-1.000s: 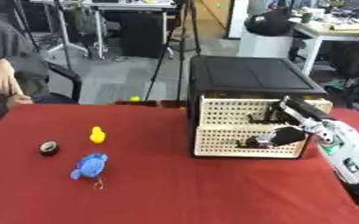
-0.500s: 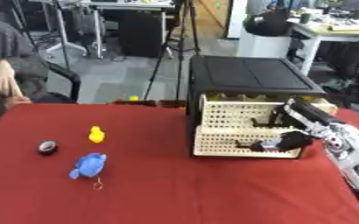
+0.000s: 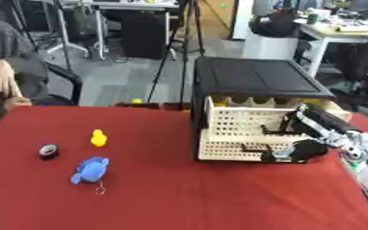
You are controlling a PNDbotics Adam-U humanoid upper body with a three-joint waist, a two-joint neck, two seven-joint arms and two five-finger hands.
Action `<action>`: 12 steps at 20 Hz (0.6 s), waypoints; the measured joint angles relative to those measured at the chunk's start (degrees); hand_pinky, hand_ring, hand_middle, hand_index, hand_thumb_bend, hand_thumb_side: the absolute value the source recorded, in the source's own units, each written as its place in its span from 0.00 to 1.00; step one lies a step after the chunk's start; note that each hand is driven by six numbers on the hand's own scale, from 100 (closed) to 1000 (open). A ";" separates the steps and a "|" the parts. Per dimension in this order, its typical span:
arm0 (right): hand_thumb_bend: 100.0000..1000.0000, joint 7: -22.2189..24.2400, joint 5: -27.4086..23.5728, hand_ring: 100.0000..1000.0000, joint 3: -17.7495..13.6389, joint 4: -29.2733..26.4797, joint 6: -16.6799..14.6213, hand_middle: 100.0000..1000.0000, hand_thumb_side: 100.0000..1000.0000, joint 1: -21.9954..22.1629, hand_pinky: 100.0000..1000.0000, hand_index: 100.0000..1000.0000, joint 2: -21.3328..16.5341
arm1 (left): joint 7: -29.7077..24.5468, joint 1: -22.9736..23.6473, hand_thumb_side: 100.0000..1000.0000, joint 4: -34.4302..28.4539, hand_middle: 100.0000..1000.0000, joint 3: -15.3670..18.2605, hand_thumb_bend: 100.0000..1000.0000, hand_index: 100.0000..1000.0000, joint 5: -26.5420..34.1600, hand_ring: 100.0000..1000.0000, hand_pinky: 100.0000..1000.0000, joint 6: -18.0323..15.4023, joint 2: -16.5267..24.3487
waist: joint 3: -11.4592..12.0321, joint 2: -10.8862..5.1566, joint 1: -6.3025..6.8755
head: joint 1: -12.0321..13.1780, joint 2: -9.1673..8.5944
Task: Pick up objects from table and place into drawer.
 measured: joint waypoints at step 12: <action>0.88 0.08 -1.53 0.00 -1.16 -4.27 0.93 0.00 0.58 2.76 0.00 0.36 -0.53 | 0.07 0.01 0.82 0.00 0.46 0.02 0.00 0.75 -0.01 0.37 0.36 0.07 0.01 | -0.33 -0.01 -0.23 | 0.08 0.00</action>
